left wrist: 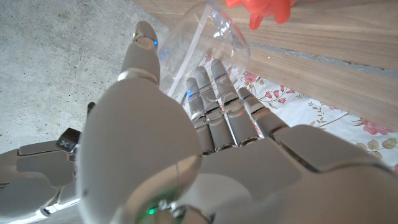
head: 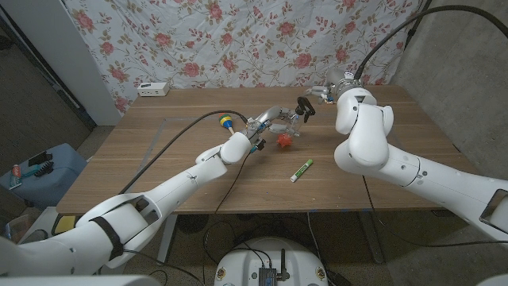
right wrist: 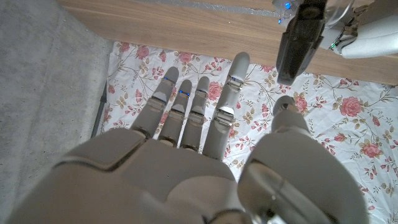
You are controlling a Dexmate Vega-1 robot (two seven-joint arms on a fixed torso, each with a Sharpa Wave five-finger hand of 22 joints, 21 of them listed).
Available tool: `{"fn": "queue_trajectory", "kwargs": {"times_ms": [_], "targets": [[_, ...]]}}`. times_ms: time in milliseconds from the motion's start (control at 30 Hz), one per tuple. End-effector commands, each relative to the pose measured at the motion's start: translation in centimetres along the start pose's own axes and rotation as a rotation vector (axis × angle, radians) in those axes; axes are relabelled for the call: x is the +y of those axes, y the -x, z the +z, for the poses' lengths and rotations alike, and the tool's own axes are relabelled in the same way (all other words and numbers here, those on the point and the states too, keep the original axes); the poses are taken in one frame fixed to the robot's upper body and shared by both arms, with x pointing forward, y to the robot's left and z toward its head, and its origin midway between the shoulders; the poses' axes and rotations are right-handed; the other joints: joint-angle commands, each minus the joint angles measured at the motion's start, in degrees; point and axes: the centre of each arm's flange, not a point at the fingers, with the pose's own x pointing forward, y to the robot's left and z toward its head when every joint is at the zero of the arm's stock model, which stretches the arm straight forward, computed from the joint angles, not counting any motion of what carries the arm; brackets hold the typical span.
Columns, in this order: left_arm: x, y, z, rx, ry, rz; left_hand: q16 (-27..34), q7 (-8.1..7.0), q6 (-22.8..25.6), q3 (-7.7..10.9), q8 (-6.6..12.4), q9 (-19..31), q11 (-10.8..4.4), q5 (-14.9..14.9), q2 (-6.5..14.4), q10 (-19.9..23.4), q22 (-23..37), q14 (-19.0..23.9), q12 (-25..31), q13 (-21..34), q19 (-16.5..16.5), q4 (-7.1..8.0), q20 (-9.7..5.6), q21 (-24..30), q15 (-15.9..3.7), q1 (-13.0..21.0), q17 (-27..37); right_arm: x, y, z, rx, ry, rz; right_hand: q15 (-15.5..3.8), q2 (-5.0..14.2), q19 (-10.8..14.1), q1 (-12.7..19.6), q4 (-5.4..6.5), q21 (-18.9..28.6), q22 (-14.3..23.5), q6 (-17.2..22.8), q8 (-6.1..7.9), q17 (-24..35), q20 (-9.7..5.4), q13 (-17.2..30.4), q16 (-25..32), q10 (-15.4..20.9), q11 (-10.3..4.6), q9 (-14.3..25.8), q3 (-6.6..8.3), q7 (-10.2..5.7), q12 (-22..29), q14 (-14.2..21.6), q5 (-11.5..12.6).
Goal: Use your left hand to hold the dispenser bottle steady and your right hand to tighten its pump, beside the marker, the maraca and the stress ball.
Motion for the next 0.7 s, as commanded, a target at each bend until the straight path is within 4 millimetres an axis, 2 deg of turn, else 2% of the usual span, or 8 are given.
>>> {"fn": "queue_trajectory", "kwargs": {"times_ms": [33,100,200,400,433,533,700], "targets": [[0.3,0.0,-0.1,-0.002,0.014,0.009,0.5,-2.91,13.0,7.80,0.38,0.2,-3.75,0.4,6.8,4.1,0.1,4.0,0.2,0.1,0.3,7.47,-5.18,0.0,-7.53,-0.3,0.1,-1.2,0.7,-0.5,-0.059,0.054,-0.014,0.35,-0.47,-1.2,-1.0,0.03,-0.1,0.3,-2.9,-1.54,0.1,0.12,0.2,-0.3,-2.1,0.08,0.4,-0.34,-0.14,-0.4,-1.9,-0.2],[0.3,0.0,-0.2,0.001,0.018,0.010,0.5,-3.02,13.1,7.81,0.40,0.2,-3.72,0.4,6.8,4.2,0.1,4.1,0.1,0.2,0.3,7.49,-5.16,0.0,-7.54,-0.4,0.1,-1.4,0.7,-0.7,-0.072,0.060,-0.016,0.74,-0.69,-2.3,-1.1,-0.17,-0.2,0.3,-4.9,-2.57,0.1,0.09,0.3,-0.4,-4.1,-0.13,0.5,-0.31,-0.09,-0.7,-3.0,-0.3],[0.3,-0.1,-0.3,-0.001,0.043,0.016,0.5,-3.12,13.2,7.81,0.41,0.2,-3.74,0.4,6.8,4.4,0.1,4.2,0.2,0.2,0.3,7.46,-5.15,0.0,-7.35,-0.3,0.1,-1.7,0.7,-1.0,-0.068,0.070,-0.014,0.56,-0.61,-3.2,-0.1,-0.91,0.0,0.3,-8.3,-4.20,0.0,0.10,0.3,-0.3,-7.0,-0.18,0.7,0.22,-0.83,-0.7,-4.3,-0.3],[0.4,-0.3,-0.5,0.000,0.056,0.017,0.6,-2.71,13.3,7.79,0.43,0.2,-3.69,0.4,6.7,4.4,0.1,4.4,0.2,0.2,0.4,7.43,-5.20,0.0,-7.49,-0.3,0.1,-2.5,0.6,-1.6,-0.098,0.082,0.016,0.74,-1.32,-4.4,1.9,-1.94,0.2,0.3,-13.8,-6.52,-0.1,0.40,0.4,-0.1,-11.1,-0.70,1.1,0.89,-1.33,-0.6,-6.0,-0.4],[0.4,-0.4,-0.5,0.000,0.066,0.016,0.6,-2.78,13.3,7.82,0.44,0.2,-3.69,0.4,6.7,4.5,0.1,4.4,0.2,0.2,0.4,7.41,-5.17,0.0,-7.52,-0.3,0.1,-2.6,0.5,-1.7,-0.099,0.081,0.019,0.56,-1.27,-5.5,2.7,-2.09,0.0,0.3,-15.1,-6.92,-0.1,0.50,0.5,-0.4,-12.5,-1.04,1.3,1.23,-1.98,-0.6,-7.5,-0.4],[0.5,-0.6,-0.5,-0.001,0.073,0.005,0.5,-2.76,13.3,7.85,0.41,0.2,-3.67,0.4,6.8,4.5,0.1,4.4,0.1,0.2,0.4,7.46,-5.19,0.0,-7.46,-0.3,0.0,-2.9,0.2,-2.0,-0.109,0.092,0.036,1.03,-1.48,-8.3,4.4,-2.46,-0.4,0.2,-16.9,-7.38,-0.1,0.97,0.5,-0.6,-14.5,-1.25,1.5,1.81,-2.81,-0.6,-9.8,-0.5],[0.7,-0.9,-0.5,0.003,0.096,-0.007,0.5,-2.92,13.4,7.89,0.41,0.2,-3.77,0.4,6.8,4.5,0.1,4.5,0.1,0.2,0.4,7.48,-5.24,0.0,-7.42,-0.4,0.0,-3.0,-0.4,-2.5,-0.154,0.091,0.059,1.24,-1.98,-10.4,7.0,-2.82,-0.3,0.2,-19.9,-7.78,-0.2,1.12,0.5,-0.5,-17.2,-1.37,1.9,2.68,-4.33,-0.6,-12.1,-0.9]]}}
